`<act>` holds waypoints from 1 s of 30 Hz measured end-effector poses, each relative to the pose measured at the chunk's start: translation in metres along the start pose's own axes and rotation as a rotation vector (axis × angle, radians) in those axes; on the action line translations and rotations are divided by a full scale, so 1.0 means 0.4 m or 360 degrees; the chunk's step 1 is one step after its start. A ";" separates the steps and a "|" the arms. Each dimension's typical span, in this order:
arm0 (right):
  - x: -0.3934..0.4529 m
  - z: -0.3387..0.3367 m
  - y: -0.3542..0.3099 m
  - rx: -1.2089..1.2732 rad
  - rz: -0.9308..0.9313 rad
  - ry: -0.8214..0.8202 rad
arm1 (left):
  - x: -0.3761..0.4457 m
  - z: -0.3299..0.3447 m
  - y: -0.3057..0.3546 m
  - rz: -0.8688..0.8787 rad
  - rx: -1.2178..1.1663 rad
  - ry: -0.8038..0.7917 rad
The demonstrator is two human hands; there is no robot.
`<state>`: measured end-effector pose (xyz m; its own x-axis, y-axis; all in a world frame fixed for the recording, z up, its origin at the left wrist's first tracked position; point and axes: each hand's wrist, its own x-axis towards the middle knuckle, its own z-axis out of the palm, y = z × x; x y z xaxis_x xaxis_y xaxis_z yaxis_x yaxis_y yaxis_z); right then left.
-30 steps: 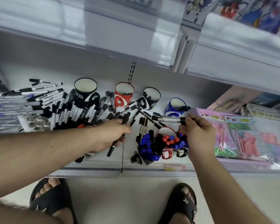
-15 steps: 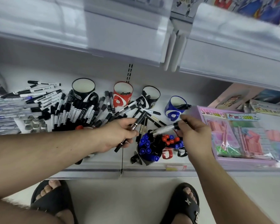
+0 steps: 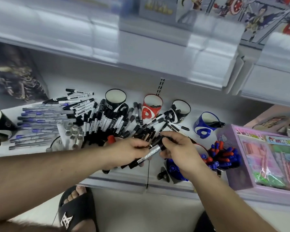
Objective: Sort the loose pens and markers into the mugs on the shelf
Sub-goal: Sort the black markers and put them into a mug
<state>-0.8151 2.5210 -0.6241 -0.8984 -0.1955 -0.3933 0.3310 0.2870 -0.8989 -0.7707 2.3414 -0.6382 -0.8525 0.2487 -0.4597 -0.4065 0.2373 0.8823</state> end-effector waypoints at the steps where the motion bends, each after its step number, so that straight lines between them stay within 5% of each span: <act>1: 0.003 0.010 0.000 -0.0009 0.0005 -0.0021 | -0.003 -0.006 -0.010 0.0012 0.0014 0.0013; 17: -0.007 -0.031 -0.016 0.0130 0.0052 0.0077 | 0.037 -0.017 0.005 -0.0090 -0.0193 0.0141; 30: 0.154 0.068 -0.105 0.0341 -0.0331 0.0410 | -0.014 -0.154 0.028 -0.0056 -0.0874 0.0978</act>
<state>-0.8766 2.4716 -0.6159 -0.9867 0.0208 -0.1613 0.1623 0.0584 -0.9850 -0.7907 2.2847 -0.6195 -0.7994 -0.3462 -0.4911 -0.4030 -0.2973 0.8656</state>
